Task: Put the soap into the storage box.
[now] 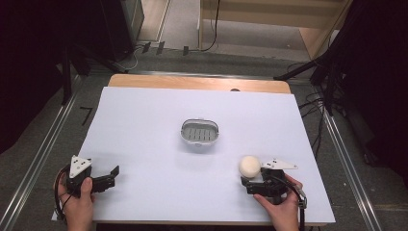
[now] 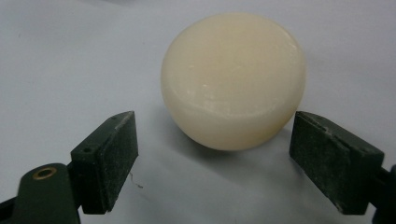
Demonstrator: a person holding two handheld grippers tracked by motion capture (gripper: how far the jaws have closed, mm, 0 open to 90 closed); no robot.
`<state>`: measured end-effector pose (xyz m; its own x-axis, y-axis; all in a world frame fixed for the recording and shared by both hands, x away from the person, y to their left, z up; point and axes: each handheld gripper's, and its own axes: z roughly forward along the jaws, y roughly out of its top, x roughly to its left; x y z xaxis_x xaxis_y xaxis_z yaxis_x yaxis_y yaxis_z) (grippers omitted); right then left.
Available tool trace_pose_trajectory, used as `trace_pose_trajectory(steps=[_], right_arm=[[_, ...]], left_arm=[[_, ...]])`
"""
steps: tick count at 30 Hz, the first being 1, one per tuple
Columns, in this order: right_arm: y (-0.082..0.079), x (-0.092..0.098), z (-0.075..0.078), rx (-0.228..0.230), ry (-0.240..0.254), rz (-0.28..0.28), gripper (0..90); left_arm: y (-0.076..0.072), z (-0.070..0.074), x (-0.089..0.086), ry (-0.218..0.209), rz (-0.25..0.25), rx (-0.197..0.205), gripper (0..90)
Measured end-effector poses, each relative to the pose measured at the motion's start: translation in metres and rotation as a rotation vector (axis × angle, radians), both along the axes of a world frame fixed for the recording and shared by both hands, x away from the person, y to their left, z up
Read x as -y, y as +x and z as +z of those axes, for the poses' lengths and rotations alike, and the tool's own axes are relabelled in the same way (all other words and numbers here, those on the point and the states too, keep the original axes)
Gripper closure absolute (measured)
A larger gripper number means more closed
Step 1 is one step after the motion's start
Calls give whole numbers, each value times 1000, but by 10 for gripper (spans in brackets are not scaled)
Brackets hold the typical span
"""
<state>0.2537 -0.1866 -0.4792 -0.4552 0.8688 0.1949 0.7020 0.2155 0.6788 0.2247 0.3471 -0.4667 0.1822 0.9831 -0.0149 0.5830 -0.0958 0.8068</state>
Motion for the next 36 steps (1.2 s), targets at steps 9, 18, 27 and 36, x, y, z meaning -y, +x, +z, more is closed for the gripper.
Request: trace_pose_trajectory(steps=[9, 18, 27, 36], right_arm=[[5, -2, 0, 0, 12, -22, 170], [12, -7, 0, 5, 5, -58, 189], [17, -10, 0, 16, 2, -90, 229], [22, -19, 0, 24, -32, -120, 242]], left_arm=[[0, 0, 1, 7, 0, -1, 4], [0, 0, 1, 8, -1, -1, 4], [0, 0, 1, 7, 0, -2, 4], [1, 0, 0, 6, -1, -5, 4]])
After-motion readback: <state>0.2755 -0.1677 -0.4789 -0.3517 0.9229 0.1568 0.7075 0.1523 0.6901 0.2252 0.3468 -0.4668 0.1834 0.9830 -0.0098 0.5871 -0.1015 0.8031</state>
